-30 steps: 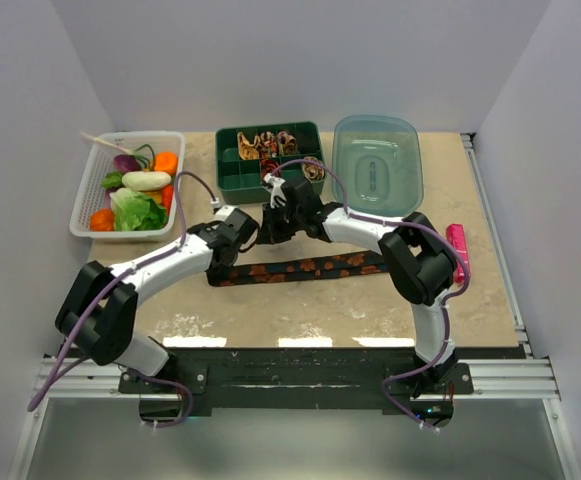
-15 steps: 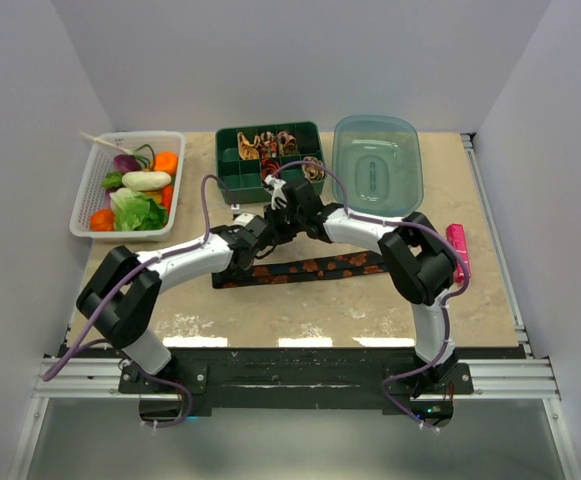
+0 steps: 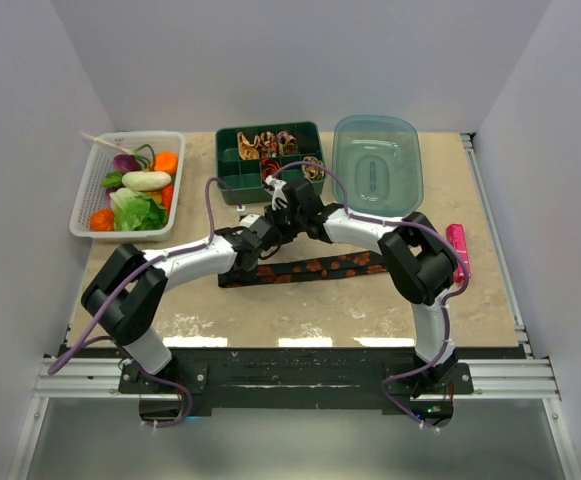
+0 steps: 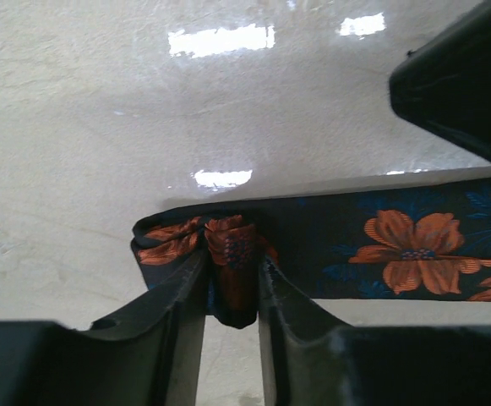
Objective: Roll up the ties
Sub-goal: Roll the tie at the center of the board.
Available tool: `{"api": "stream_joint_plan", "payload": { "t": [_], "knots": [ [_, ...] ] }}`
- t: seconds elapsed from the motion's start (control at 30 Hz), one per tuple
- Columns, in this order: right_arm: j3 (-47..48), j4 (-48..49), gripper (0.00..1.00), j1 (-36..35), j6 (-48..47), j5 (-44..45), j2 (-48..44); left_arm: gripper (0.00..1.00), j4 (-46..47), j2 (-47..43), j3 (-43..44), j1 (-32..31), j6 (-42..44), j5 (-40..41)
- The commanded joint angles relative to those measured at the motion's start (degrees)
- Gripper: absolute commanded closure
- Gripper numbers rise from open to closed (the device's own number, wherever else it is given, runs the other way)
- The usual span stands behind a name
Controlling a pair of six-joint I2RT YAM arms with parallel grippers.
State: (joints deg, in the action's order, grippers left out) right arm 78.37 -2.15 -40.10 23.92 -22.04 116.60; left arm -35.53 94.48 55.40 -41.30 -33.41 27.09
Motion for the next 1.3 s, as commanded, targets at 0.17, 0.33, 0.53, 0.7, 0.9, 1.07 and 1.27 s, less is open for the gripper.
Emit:
{"api": "stream_joint_plan", "payload": {
  "t": [0.17, 0.33, 0.53, 0.7, 0.9, 1.07, 1.27],
  "knots": [
    [-0.67, 1.19, 1.0, 0.19, -0.98, -0.55, -1.02, 0.54, 4.85, -3.15, -1.87, -0.27, -1.75, -4.94],
    [-0.94, 1.71, 1.0, 0.19, -1.25, -1.25, -1.72, 0.5, 6.87, -8.51, -2.75, -0.27, -2.01, -6.26],
    [-1.64, 1.89, 1.0, -0.16, -1.25, -2.04, -3.13, 0.41, 8.63, -14.66, -3.89, 1.48, -1.66, -8.89],
    [-1.82, 1.89, 1.0, -1.21, -1.25, -2.92, -4.62, 0.4, 11.88, -19.67, -7.14, 6.75, -0.52, -15.21],
    [-1.2, 3.3, 1.0, -3.93, -1.07, -4.06, -5.68, 0.33, 15.66, -26.27, -12.76, 16.33, 0.62, -24.78],
    [-0.5, 3.03, 1.0, -6.22, -1.77, -4.67, -4.97, 0.16, 18.73, -30.66, -17.33, 23.43, 0.71, -31.65],
    [-0.5, 2.94, 1.0, -7.72, -2.48, -5.47, -4.27, 0.14, 23.57, -32.43, -23.57, 32.66, 0.45, -44.74]
  ]
}}
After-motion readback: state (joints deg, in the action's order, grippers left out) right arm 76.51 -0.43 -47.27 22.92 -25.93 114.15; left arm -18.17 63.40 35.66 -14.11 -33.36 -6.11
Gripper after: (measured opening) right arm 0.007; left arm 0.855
